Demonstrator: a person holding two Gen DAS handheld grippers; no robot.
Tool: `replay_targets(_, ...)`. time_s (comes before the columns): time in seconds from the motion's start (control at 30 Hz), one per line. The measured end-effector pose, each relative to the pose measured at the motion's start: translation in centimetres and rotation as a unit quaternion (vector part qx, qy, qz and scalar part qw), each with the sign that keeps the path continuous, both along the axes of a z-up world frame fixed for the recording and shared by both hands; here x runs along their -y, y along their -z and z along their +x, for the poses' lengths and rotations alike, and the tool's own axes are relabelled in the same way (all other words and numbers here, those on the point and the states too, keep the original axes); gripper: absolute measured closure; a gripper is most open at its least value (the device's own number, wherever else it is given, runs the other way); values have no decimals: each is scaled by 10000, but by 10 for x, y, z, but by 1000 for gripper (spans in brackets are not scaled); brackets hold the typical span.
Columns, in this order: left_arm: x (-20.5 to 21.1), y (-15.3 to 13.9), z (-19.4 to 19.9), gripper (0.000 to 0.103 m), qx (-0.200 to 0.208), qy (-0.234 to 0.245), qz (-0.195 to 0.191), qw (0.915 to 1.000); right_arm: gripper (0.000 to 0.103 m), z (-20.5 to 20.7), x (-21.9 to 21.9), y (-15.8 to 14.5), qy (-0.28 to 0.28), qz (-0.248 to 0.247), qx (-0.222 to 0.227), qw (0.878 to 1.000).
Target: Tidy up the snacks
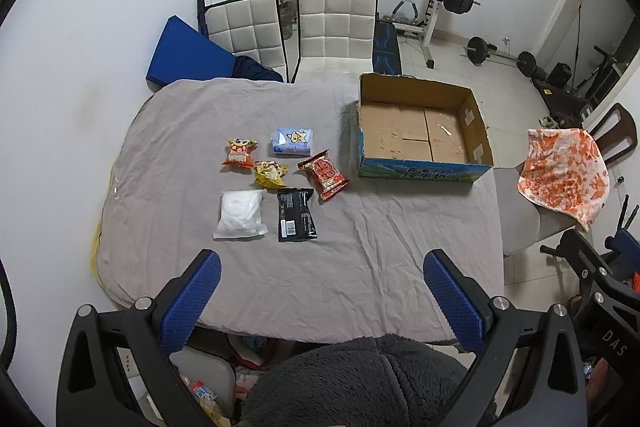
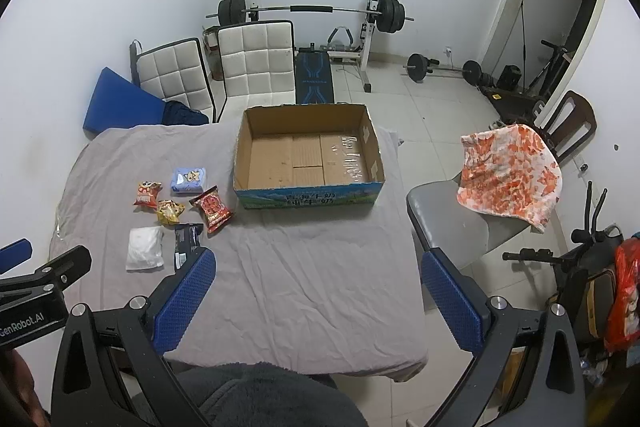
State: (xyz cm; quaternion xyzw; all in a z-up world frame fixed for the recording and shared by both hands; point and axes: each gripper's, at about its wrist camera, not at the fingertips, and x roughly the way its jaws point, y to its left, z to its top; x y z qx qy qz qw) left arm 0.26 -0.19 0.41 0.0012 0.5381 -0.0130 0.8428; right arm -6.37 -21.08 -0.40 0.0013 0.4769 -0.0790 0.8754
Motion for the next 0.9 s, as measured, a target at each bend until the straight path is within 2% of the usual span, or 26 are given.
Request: replay_targets(0.9,10,-8,3,0,227,25,14,9997,0,4,2,-7,18,-47,107,9999)
